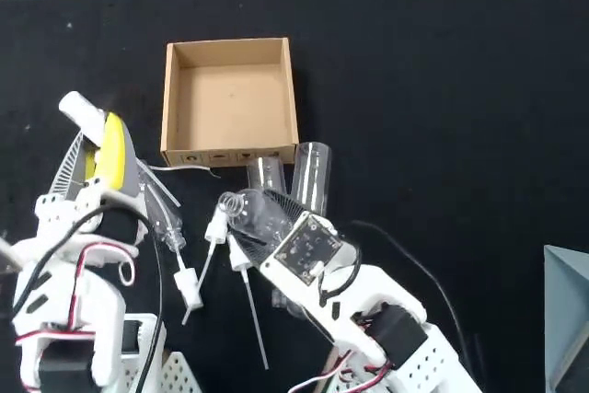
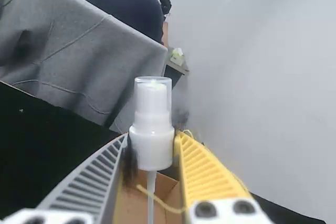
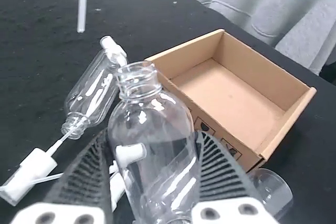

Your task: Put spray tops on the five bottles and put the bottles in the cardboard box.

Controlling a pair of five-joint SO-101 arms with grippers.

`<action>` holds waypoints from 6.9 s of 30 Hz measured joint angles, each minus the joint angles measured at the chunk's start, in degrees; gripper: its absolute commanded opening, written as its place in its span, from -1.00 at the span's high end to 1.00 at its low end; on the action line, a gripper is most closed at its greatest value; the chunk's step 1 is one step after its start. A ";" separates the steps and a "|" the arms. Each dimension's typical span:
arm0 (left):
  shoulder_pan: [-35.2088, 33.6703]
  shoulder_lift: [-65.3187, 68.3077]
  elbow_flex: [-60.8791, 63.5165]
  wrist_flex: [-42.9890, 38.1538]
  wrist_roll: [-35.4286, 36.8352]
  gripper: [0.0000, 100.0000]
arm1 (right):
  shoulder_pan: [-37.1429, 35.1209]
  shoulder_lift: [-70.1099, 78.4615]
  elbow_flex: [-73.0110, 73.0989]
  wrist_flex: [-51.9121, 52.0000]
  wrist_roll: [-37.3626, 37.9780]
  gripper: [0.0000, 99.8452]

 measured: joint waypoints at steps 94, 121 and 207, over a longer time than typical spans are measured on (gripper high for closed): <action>21.45 -0.79 7.03 -2.55 -7.21 0.94 | -0.79 0.00 1.58 -2.90 -6.24 0.95; 27.52 -0.79 10.55 -0.88 -13.01 0.94 | -0.53 0.00 5.19 -9.05 -6.77 0.96; 17.32 -0.88 1.05 8.44 -12.04 0.54 | 2.11 0.00 7.38 -15.47 -19.25 0.96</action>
